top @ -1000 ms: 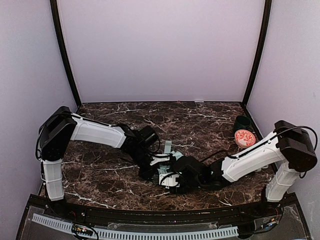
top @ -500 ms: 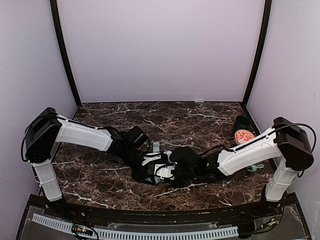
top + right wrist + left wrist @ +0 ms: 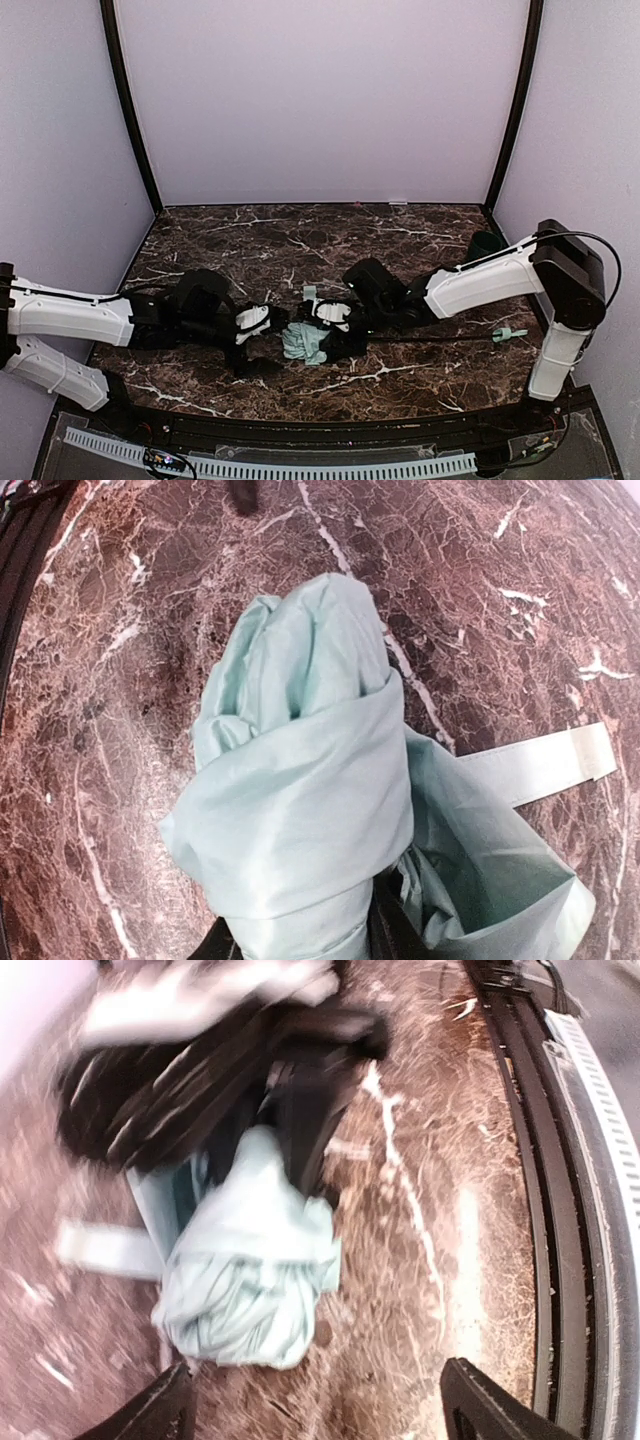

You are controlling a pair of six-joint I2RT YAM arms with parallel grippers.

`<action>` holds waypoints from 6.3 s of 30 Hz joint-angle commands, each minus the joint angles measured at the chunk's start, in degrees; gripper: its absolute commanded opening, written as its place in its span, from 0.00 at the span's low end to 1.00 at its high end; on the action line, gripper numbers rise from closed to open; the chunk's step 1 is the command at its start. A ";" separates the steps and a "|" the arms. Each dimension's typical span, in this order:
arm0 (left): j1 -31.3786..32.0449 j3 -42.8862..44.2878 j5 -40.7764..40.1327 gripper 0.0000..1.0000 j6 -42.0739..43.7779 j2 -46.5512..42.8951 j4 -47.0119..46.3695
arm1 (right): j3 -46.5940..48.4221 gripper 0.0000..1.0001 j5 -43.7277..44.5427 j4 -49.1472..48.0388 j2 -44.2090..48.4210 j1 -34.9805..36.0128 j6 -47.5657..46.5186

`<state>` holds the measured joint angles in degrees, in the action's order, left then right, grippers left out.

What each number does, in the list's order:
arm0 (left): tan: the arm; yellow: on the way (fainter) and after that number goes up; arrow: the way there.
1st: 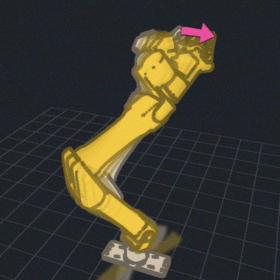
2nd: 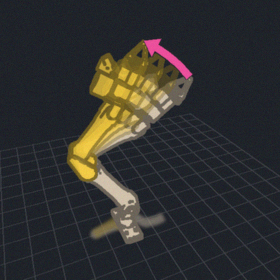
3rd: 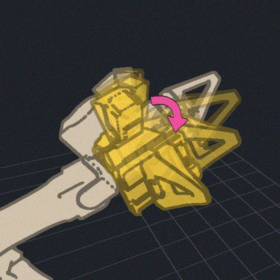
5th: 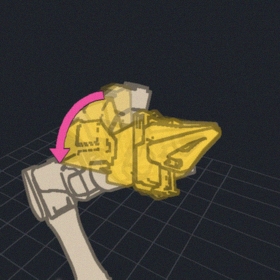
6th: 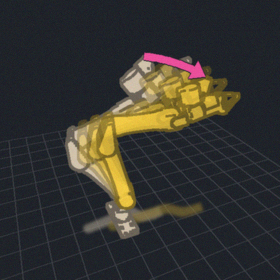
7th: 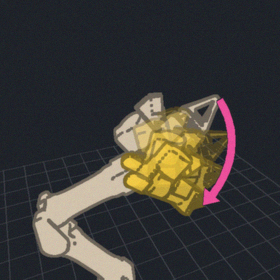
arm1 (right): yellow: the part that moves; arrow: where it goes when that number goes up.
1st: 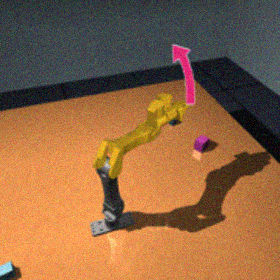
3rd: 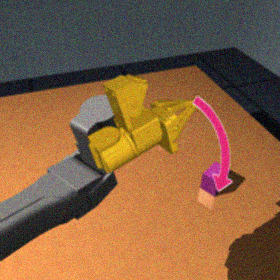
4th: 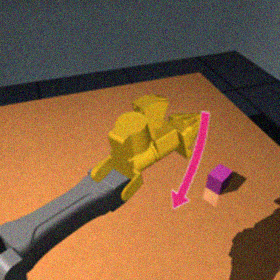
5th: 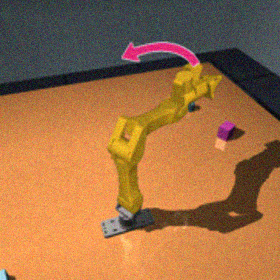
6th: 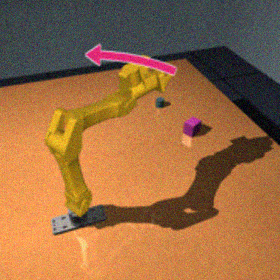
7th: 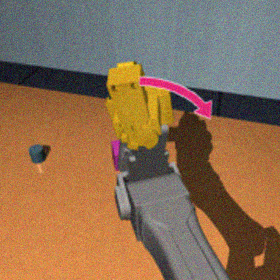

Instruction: Put away the umbrella

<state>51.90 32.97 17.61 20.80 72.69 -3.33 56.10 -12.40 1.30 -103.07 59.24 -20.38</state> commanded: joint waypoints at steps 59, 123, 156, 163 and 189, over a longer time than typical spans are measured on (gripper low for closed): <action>11.17 13.40 -18.26 0.73 12.47 27.77 8.27 | 13.78 0.18 -30.83 27.15 -17.05 -8.85 7.84; 0.75 35.67 14.95 0.05 9.42 46.58 46.45 | -12.62 0.65 11.51 -9.59 5.78 9.32 -10.80; 8.44 -4.98 -14.39 0.99 17.47 -9.27 -12.40 | -1.14 0.15 -18.55 13.39 -4.23 -5.90 4.39; 11.07 3.51 -22.13 0.99 28.78 7.56 -9.11 | 1.76 0.15 -23.70 17.72 -7.85 -7.48 2.71; 5.76 24.25 -8.66 0.61 18.80 38.42 18.08 | 9.54 0.25 -27.65 14.88 -10.15 -10.56 6.38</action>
<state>57.80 58.43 8.71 41.28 104.57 8.43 64.07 -40.58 17.37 -111.98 49.25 -16.93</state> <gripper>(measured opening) 0.618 0.314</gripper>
